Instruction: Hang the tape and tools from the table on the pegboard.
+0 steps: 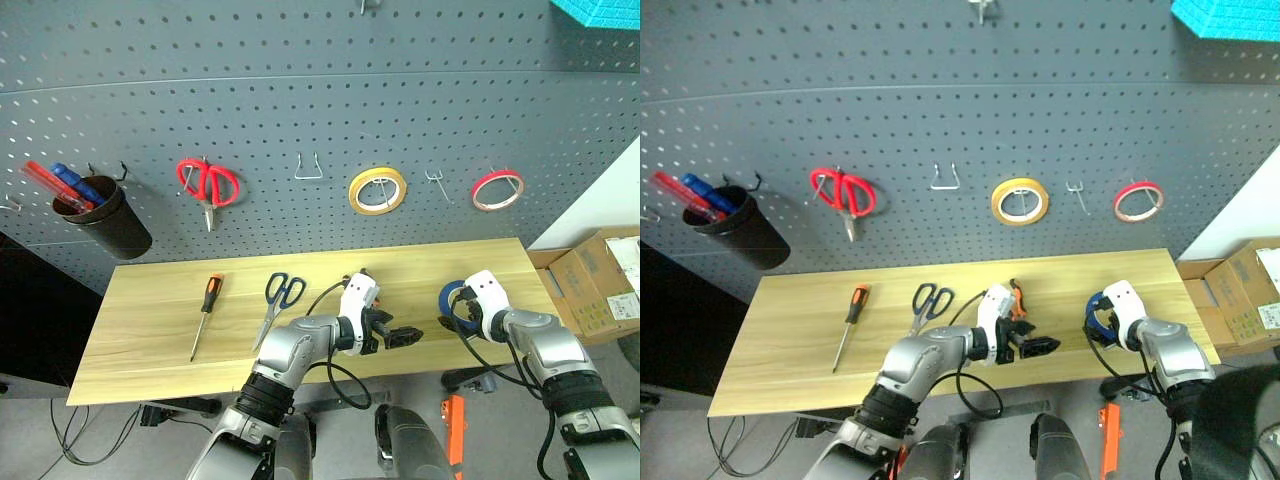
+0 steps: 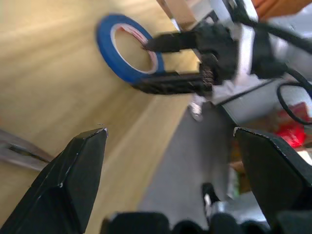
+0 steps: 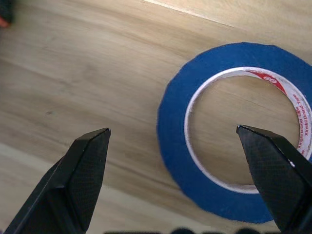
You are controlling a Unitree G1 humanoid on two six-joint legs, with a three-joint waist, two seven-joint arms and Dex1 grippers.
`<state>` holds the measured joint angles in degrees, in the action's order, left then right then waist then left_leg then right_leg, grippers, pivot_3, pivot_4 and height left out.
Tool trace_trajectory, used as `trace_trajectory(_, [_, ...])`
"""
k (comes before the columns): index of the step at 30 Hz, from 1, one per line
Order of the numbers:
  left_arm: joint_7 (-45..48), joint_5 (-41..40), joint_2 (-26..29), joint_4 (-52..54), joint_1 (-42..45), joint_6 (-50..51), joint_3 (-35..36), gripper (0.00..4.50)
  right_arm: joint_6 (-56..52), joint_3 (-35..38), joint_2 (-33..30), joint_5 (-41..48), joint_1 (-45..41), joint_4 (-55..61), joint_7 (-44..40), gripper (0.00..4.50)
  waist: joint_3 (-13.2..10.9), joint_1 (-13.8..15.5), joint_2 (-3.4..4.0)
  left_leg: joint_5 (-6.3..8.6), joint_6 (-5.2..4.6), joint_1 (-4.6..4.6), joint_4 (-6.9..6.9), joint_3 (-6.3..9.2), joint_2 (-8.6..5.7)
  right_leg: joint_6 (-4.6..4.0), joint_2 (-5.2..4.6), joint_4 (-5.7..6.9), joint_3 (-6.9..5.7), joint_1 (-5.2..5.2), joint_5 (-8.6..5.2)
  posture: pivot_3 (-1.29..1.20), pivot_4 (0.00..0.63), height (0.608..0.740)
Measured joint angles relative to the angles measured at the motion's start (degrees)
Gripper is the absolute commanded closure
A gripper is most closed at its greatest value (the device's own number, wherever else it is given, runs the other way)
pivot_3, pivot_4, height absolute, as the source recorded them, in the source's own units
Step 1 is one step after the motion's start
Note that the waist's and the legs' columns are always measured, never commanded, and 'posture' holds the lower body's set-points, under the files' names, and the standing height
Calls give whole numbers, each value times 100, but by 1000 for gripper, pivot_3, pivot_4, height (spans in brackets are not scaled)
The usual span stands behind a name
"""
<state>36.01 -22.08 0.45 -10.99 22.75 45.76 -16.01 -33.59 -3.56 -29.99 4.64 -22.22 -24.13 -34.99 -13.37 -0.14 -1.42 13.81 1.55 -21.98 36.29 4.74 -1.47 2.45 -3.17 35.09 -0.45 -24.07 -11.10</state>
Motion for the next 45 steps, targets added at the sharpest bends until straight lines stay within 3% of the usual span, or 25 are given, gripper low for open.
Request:
trace_trajectory(9, [84,56,-14,-82,-13,-2,-9,31,388,0,105,-11,-519,-1173,-232,0,-65,-4,4,0,0,-3,0,0,3,1,0,0,1,-2,1,68,267,740])
trace_trajectory(12, [84,69,-14,-83,-13,-2,-7,0,404,5,156,-2,-671,-1376,-323,587,-65,3,4,0,0,-3,0,2,3,1,0,1,-3,-2,1,73,262,740])
trace_trajectory(22, [79,91,-20,-89,-1,-22,8,0,411,23,197,57,-870,-1759,-501,3929,-64,3,5,0,1,-3,0,2,2,2,0,1,-1,-2,2,72,244,740])
trace_trajectory(29, [77,177,-92,-229,178,-250,67,0,632,-23,181,-140,-515,-1251,-244,3953,-58,14,14,-1,2,-4,1,1,0,4,0,1,-1,-2,3,53,201,740])
trace_trajectory(34, [110,152,81,99,134,-239,191,0,1021,-120,121,-592,440,165,371,3953,-45,17,36,-2,8,-10,1,-1,-1,6,-1,0,2,-10,3,32,162,740])
trace_trajectory(39, [298,-345,680,1399,-169,164,524,0,991,-81,209,-1030,1672,2587,1138,3953,6,-2,78,0,31,-9,1,-2,9,7,4,7,2,-17,3,9,93,740])
trace_trajectory(42, [349,-661,1049,1898,-205,398,908,0,1043,-184,377,-1531,2154,3709,1682,3953,173,1,87,-3,59,-9,0,-4,8,7,7,7,4,-20,3,1,58,740])
trace_trajectory(45, [370,-957,1221,2143,-204,544,1206,0,1363,-389,394,-2058,2282,4107,2074,3953,361,3,70,-3,70,5,8,-8,-1,10,4,-1,7,3,5,0,29,740])
